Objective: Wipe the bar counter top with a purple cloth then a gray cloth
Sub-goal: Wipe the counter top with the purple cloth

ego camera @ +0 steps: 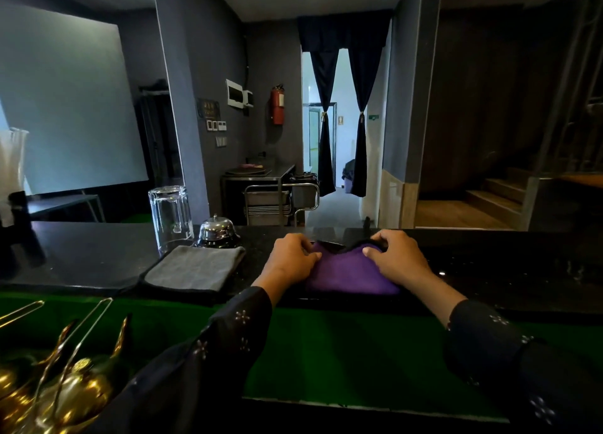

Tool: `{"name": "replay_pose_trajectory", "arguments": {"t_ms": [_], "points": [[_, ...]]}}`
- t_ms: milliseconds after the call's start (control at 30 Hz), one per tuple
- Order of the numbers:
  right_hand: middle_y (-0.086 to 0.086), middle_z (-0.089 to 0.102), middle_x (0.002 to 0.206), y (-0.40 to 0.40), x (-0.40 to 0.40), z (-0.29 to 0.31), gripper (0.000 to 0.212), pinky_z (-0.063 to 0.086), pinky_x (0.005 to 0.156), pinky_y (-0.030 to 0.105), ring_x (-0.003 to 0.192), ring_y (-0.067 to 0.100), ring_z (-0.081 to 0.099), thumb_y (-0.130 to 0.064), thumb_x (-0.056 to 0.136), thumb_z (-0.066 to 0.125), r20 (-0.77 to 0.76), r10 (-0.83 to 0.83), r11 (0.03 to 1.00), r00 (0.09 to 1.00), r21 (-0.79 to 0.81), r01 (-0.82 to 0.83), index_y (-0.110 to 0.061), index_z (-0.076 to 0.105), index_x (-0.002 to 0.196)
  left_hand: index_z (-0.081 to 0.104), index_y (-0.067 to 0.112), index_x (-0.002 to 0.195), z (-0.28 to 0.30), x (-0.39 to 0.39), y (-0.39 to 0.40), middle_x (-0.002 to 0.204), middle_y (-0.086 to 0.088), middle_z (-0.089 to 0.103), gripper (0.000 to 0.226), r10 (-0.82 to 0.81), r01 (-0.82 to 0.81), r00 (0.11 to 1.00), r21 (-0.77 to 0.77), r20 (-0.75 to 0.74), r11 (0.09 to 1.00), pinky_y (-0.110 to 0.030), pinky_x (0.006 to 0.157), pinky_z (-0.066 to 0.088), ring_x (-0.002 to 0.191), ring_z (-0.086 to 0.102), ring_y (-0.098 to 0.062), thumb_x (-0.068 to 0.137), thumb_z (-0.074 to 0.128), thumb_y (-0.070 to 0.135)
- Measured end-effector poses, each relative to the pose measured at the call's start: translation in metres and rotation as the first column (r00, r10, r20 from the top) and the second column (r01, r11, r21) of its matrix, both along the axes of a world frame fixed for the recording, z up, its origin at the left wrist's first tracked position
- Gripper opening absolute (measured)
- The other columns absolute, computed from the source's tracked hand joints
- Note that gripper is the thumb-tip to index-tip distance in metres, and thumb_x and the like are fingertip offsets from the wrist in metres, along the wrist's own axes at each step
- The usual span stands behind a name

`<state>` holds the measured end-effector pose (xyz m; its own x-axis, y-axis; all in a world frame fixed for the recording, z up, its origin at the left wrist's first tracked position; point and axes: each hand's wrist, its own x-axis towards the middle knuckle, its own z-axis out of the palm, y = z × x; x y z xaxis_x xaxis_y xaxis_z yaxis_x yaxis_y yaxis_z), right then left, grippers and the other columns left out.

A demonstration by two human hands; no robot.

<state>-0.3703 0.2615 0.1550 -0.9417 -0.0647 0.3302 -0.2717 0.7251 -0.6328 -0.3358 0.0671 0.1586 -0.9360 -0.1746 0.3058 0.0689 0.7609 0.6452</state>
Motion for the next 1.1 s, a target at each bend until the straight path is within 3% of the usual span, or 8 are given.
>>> {"name": "replay_pose_trajectory", "arguments": {"t_ms": [133,233,367,433,600,767,967,1100], "points": [[0.006,0.045,0.140,-0.010,0.007,0.002,0.054,0.036,0.106,0.041,0.129,0.027,0.041,-0.032,0.090,0.063,-0.131,-0.020,0.937,0.991,0.344,0.064,-0.021,0.041,0.138,0.060,0.021,0.090,-0.003,-0.001,-0.008,0.096,0.000,0.064,0.011,0.029,-0.029,1.000,-0.114,-0.003,0.993,-0.037,0.091,0.047,0.093,0.060,-0.019,0.089,0.060,0.032],[0.004,0.027,0.155,-0.023,0.020,0.009,0.064,0.016,0.117,0.044,0.144,0.024,0.020,-0.044,0.093,0.054,-0.250,0.150,0.904,0.957,0.426,-0.030,-0.026,0.027,0.148,0.056,0.019,0.116,0.000,0.004,-0.021,0.122,-0.006,0.057,0.028,0.136,-0.137,0.990,-0.309,-0.024,0.941,-0.048,0.101,0.039,0.116,0.051,-0.026,0.094,0.045,0.032],[-0.002,0.004,0.163,-0.051,0.029,0.002,0.062,-0.006,0.114,0.056,0.149,0.022,-0.002,-0.064,0.094,0.025,0.155,0.261,0.806,0.953,0.509,-0.303,-0.040,0.016,0.151,0.037,0.015,0.141,-0.003,0.006,-0.038,0.146,-0.012,0.038,0.049,0.146,-0.060,0.978,-0.465,0.150,0.883,-0.047,0.112,0.023,0.135,0.034,-0.029,0.098,0.036,0.037],[-0.004,-0.002,0.163,-0.059,0.025,-0.005,0.062,-0.008,0.112,0.060,0.149,0.023,-0.004,-0.067,0.093,0.015,0.294,0.203,0.770,0.934,0.542,-0.338,-0.044,0.011,0.151,0.031,0.012,0.145,-0.009,0.005,-0.042,0.152,-0.012,0.030,0.053,0.140,-0.021,0.961,-0.444,0.238,0.896,-0.045,0.116,0.015,0.142,0.024,-0.027,0.099,0.031,0.038],[-0.001,-0.006,0.162,-0.062,-0.011,-0.005,0.067,-0.008,0.112,0.064,0.148,0.029,-0.006,-0.071,0.090,0.009,0.300,0.051,0.796,0.953,0.564,-0.220,-0.043,0.005,0.151,0.030,0.009,0.146,-0.018,0.006,-0.043,0.155,-0.012,0.024,0.052,0.120,-0.021,0.966,-0.394,0.229,0.919,-0.042,0.117,0.010,0.145,0.017,-0.026,0.100,0.025,0.034],[0.004,-0.006,0.162,-0.069,-0.064,-0.004,0.069,-0.008,0.112,0.064,0.148,0.033,-0.006,-0.071,0.091,0.010,0.295,-0.088,0.816,0.951,0.570,-0.101,-0.039,0.005,0.152,0.042,0.007,0.137,-0.022,0.001,-0.046,0.146,-0.012,0.040,0.047,0.140,-0.073,0.973,-0.333,0.181,0.940,-0.042,0.115,0.017,0.137,0.032,-0.026,0.097,0.025,0.028],[0.001,-0.003,0.163,-0.127,-0.069,-0.006,0.063,-0.007,0.111,0.063,0.148,0.030,-0.003,-0.068,0.094,0.015,0.287,0.167,0.736,0.943,0.600,-0.313,-0.044,0.006,0.151,0.041,0.006,0.136,-0.014,0.006,-0.043,0.145,-0.014,0.042,0.046,0.143,-0.097,0.973,-0.242,0.183,0.965,-0.043,0.114,0.018,0.137,0.033,-0.027,0.101,0.018,0.026],[-0.005,-0.001,0.163,-0.096,-0.069,-0.005,0.061,-0.005,0.112,0.062,0.149,0.026,0.000,-0.067,0.093,0.015,0.296,0.240,0.728,0.925,0.576,-0.373,-0.046,0.009,0.150,0.030,0.011,0.146,-0.008,0.015,-0.039,0.150,-0.013,0.036,0.054,0.130,-0.093,0.967,-0.172,0.221,0.981,-0.044,0.114,0.017,0.141,0.028,-0.028,0.102,0.008,0.035]]}}
